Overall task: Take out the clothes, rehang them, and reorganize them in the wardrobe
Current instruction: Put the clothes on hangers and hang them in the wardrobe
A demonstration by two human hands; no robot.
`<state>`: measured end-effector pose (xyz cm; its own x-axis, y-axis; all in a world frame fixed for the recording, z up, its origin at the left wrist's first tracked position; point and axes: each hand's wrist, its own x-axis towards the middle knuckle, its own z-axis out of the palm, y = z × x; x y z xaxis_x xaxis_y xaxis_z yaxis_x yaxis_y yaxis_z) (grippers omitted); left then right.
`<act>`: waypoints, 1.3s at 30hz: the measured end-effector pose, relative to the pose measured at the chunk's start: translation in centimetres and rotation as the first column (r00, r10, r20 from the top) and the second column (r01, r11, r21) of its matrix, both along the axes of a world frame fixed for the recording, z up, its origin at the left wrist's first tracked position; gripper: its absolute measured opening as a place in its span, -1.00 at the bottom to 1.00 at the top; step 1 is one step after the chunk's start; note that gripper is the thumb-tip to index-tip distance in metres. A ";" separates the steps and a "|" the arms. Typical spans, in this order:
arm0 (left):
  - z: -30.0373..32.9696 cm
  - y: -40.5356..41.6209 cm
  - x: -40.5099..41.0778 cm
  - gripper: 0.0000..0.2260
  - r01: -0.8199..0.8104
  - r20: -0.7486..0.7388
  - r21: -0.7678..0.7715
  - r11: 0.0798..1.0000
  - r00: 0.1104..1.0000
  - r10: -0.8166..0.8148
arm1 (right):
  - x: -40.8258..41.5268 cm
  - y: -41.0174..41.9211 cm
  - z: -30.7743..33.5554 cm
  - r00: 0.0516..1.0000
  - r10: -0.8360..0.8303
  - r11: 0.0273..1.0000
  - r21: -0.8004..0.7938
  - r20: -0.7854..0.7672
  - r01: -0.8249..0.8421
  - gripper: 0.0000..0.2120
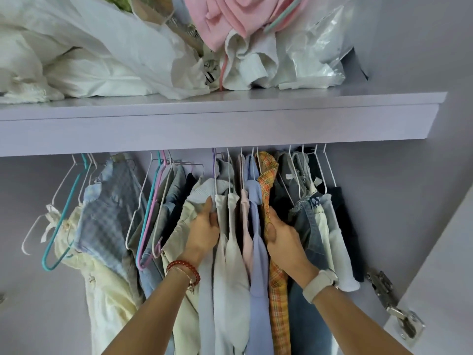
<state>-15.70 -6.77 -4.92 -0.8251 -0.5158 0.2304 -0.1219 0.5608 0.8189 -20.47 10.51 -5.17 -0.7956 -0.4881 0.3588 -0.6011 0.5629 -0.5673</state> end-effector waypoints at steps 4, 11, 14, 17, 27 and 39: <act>0.2 -0.5 0.3 -0.58 0.071 0.020 -0.001 0.997 0.997 -0.071 | 1.2 -1.8 1.1 0.992 0.124 0.989 0.086 -0.036 -0.121 -0.48; 0.3 -2.3 0.7 -0.61 0.086 0.037 0.073 0.994 0.995 -0.089 | 2.4 -4.5 0.5 0.991 0.133 0.979 0.150 0.030 -0.136 -0.68; 0.3 -1.8 0.5 -0.48 0.084 0.008 0.118 0.989 0.996 -0.085 | 2.5 -3.7 -0.6 0.995 0.088 0.996 0.026 0.040 -0.089 -0.58; 0.7 0.3 -0.1 -0.32 0.036 -0.008 -0.006 0.999 0.999 -0.036 | 2.3 -1.8 -0.9 0.994 0.030 1.000 -0.003 -0.104 -0.031 -0.62; 1.2 6.1 -3.8 -0.33 -0.065 0.072 -0.597 0.800 0.988 0.134 | -4.1 5.3 1.9 0.816 -0.569 0.822 0.059 0.103 0.566 -0.05; 0.3 5.7 -4.2 -0.41 -0.052 0.105 -0.707 0.705 0.978 0.178 | -5.5 3.4 0.6 0.850 -0.526 0.849 0.085 0.035 0.522 -0.30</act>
